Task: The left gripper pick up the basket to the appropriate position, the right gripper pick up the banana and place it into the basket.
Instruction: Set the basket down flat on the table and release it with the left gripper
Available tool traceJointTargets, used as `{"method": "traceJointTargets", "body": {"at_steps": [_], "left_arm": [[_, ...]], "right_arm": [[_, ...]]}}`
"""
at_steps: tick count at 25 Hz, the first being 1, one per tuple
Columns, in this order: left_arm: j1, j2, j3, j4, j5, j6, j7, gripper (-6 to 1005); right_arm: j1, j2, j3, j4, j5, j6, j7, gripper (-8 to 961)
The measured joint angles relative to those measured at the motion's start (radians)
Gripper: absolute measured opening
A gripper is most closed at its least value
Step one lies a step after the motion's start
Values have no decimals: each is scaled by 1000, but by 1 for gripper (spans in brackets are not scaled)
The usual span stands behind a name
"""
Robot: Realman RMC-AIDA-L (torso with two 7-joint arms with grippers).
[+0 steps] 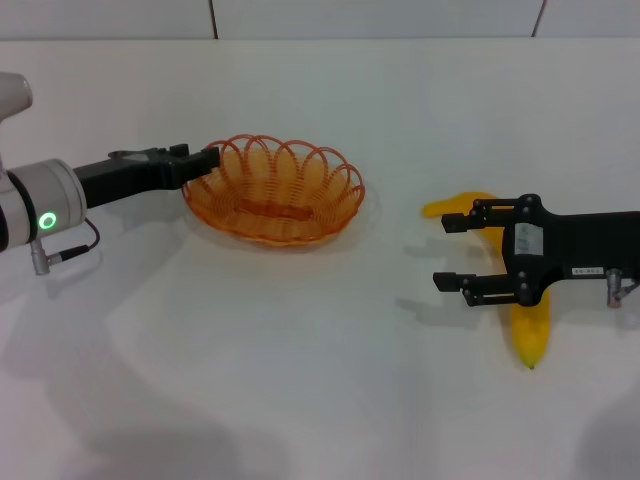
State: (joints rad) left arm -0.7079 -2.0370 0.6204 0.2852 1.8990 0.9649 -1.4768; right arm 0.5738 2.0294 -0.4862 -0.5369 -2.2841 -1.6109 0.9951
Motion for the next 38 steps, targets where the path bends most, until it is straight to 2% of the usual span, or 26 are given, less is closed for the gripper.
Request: {"method": "traceJointTargets", "body": {"at_steps": [6,11,16,24,27,34,38], "left_arm": [[0,0,0,1,0,0,34,502],[5,-1,-4,9,0,4,78,734],[19,1,0,41,0,11,105,889],[57,-1,-2,72,-27,36,214,891],[83,-1,3,71,-73,51,317,891],[125,0,-4,71,-87,124,437,891],[173,4,-5,72,-133,183,535,891]], "right_arm": [[-2,0,2,0,0,-1,0,732],[-3,0,8,0,0,-5,0,732],[-3,0,8,0,0,-6,3,732],[-4,0,9,0,22,-9,4,732],[-8,1,9,0,38,-10,4,732],[-14,3,8,0,84,-11,12,732],[-10,5,7,-1,106,-11,49,732]]}}
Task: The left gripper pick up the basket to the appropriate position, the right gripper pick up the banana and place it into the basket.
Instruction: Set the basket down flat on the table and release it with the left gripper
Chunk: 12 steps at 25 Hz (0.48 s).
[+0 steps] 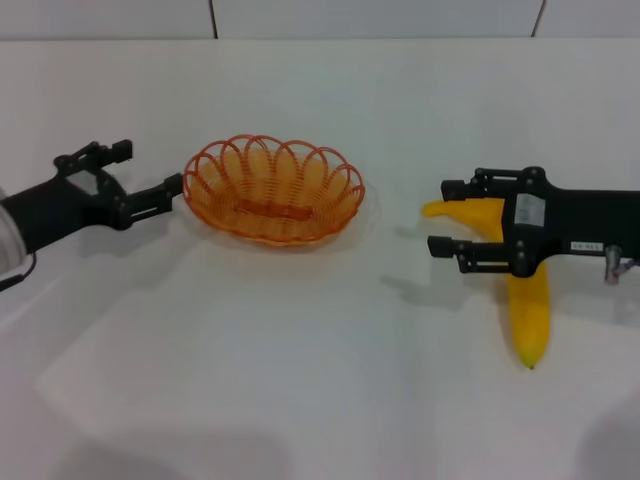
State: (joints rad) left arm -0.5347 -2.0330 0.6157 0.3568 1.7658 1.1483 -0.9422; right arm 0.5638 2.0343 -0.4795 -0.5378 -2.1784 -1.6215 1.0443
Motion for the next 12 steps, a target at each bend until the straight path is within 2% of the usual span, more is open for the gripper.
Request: {"method": "traceJointTargets", "body": {"at_steps": [6,12], "left_arm": [[78,11,-2,3,-32,140,116,891],[98,12,7,4,-26,148,134,891]], "right_arm": [[-4,6,1,-8,43,8,7,732],[-5,6,2,-35,53,64,48,732]]}}
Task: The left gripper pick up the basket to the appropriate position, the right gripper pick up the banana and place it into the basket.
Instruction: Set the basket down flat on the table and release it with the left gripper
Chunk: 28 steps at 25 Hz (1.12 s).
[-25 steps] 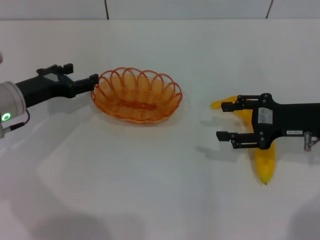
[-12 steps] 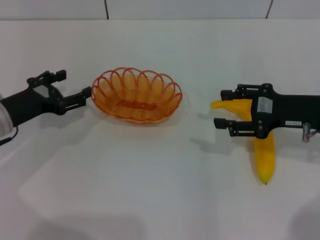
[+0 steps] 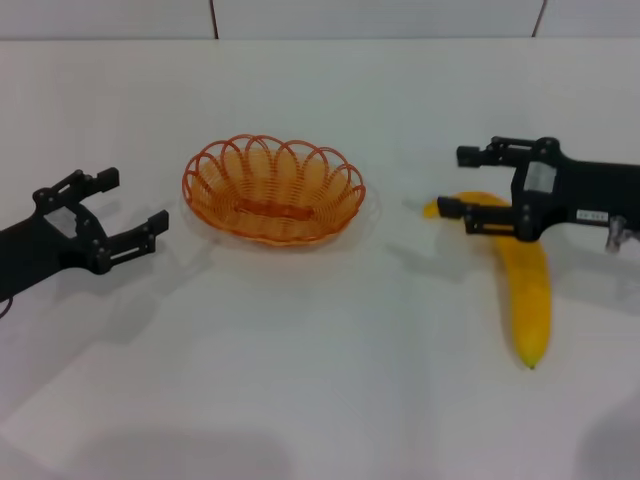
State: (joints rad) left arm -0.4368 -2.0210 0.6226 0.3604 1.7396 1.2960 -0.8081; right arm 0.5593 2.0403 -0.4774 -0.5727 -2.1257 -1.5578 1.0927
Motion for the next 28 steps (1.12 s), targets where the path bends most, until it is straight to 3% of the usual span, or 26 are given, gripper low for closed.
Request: {"method": "traceJointTargets", "body": {"at_steps": [8,20,28], "left_arm": [[3,-6,-3,-3,-2,0,31,891],[3,-8,-6,-8,-6,-7,39,891],[3,-10,-7,-10,-7,-6,47,891]], "right_arm": [[30,-2,-5,-17,13,164,85,724],[25,9,-16,-149,73,237,167,724],[-8,16,-122,-134,99,293,119,724]]}}
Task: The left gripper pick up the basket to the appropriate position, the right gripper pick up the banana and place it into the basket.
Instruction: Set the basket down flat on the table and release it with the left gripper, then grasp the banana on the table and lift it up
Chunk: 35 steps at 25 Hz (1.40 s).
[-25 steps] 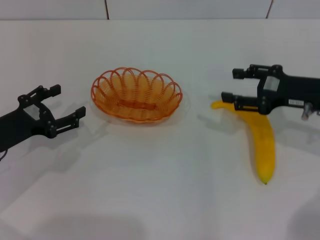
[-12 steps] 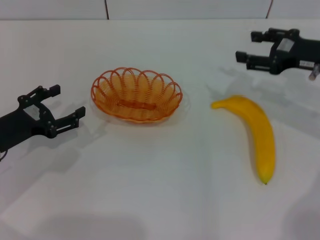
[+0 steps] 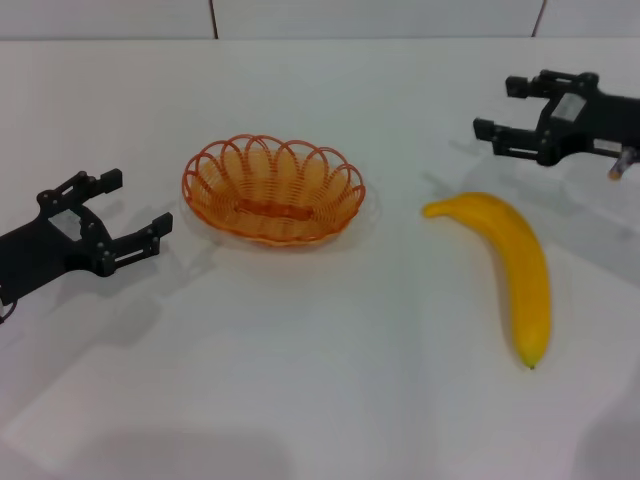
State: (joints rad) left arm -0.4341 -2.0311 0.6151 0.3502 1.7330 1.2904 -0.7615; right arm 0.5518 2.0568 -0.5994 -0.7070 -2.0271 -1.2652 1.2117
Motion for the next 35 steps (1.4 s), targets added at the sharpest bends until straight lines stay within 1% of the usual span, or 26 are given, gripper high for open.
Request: {"method": "traceJointTargets", "body": {"at_steps": [7,11,13,16,17,18,20,23,25,31,35], "left_arm": [[0,0,0,-1,0,-2,1,891],[-1,0,0,-1,0,-2,1,891],[-1,0,0,-1,0,-2,1,891],[-1,0,0,-1,0,-2,1,891],[-1,0,0,-1,0,-2,1,891],[-2,0,0,-1,0,-2,1,891],[-2,0,0,0,0,-4,1,891],[-3,0,2,0,0,-12,1,891],[-4,0,3,-1,0,-14,1,891],[-7,-1,5,-3,0,-15,1,891],[-8,-1,6,-3,0,-16,1,891]], "right_arm": [[-39,0,-123,-36,101,48,-11,724],[-75,0,-263,-60,168,126,-19,725],[-90,-2,-333,-80,191,148,10,725],[-122,-5,-412,-160,191,152,118,725],[-156,-7,-468,-235,188,149,193,725],[-156,-7,-468,-235,188,149,193,725],[-195,-9,-526,-318,185,143,263,725],[-235,-12,-579,-436,140,139,372,725],[-247,-13,-608,-496,66,138,471,725],[-247,-13,-682,-583,-99,118,660,725],[-244,-13,-701,-631,-194,98,749,725]]}}
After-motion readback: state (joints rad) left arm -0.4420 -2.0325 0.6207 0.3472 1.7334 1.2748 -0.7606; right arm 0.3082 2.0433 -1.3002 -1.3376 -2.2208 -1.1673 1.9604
